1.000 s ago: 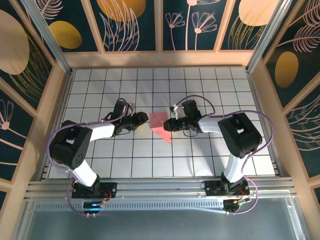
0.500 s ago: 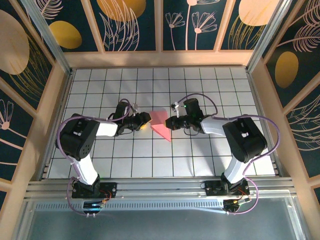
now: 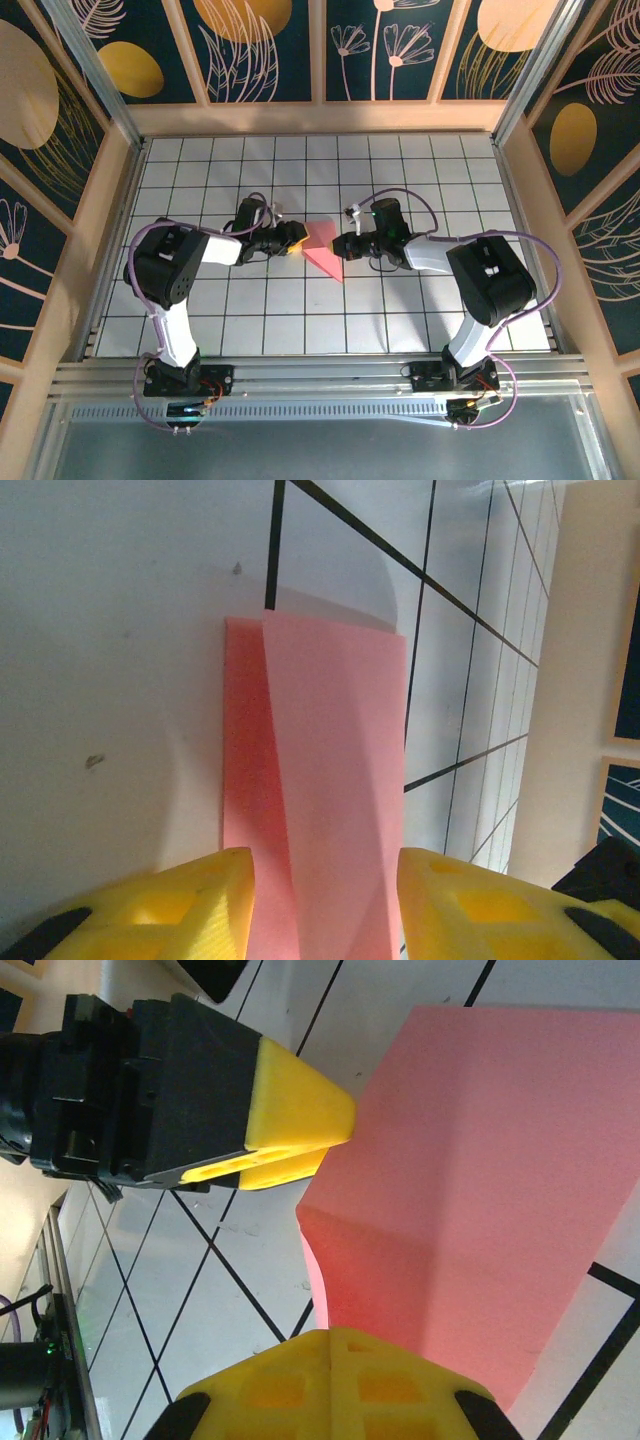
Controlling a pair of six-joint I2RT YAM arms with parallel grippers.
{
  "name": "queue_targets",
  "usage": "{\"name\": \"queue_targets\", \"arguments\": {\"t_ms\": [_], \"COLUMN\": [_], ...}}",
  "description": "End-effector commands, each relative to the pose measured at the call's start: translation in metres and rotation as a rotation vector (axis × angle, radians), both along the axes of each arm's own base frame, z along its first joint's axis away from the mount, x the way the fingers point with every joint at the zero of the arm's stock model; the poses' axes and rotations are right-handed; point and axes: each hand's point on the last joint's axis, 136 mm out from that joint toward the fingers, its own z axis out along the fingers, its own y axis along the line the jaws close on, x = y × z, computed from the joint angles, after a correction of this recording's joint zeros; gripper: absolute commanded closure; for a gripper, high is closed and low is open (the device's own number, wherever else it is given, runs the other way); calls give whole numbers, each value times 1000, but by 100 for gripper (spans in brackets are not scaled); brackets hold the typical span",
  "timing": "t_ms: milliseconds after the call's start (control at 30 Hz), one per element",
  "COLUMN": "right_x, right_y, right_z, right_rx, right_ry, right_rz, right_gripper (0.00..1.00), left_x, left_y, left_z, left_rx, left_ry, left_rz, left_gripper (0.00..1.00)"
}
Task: Fold a paper plane with a square sheet of paper (fold left side to right side)
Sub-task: Fourth fold the wing at the center of the table.
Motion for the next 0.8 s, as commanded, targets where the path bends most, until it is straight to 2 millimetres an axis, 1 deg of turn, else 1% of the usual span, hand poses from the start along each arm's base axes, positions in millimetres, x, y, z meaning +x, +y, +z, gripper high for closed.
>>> {"name": "queue_targets", "arguments": {"t_ms": [0, 67, 167, 233, 333, 400, 467, 567, 600, 667, 767], "right_x": [-1, 0, 3, 7, 15, 20, 22, 15, 9, -3, -23], "right_y": [-1, -2, -6, -12, -26, -43, -58, -73, -74, -71, -63], "right_z": [14, 13, 12, 13, 15, 15, 19, 31, 36, 38, 32], "right_rx": [43, 40, 22, -13, -111, -204, -284, -395, -433, -494, -587], "right_ry": [-27, -24, -26, -33, -51, -62, -81, -126, -152, -183, -215], "right_rz": [-1, -5, -25, -59, -134, -208, -270, -340, -352, -364, -375], "right_gripper": [100, 100, 99, 86, 73, 67, 65, 65, 65, 65, 65], "left_x": [7, 7, 8, 8, 7, 5, 3, 1, 0, 0, 0], "left_y": [-7, -7, -7, -7, -12, -17, -21, -26, -27, -27, -28], "left_z": [5, 5, 5, 7, 13, 18, 21, 25, 27, 31, 36], "left_rx": [-30, -30, -25, -23, -36, -45, -44, -37, -33, -26, -17], "left_ry": [-34, -33, -38, -40, -41, -43, -40, -30, -28, -32, -34], "left_rz": [-27, -28, -21, -18, -21, -30, -30, -21, -14, 0, 11], "left_gripper": [62, 66, 80, 87, 92, 93, 93, 94, 94, 94, 94]}}
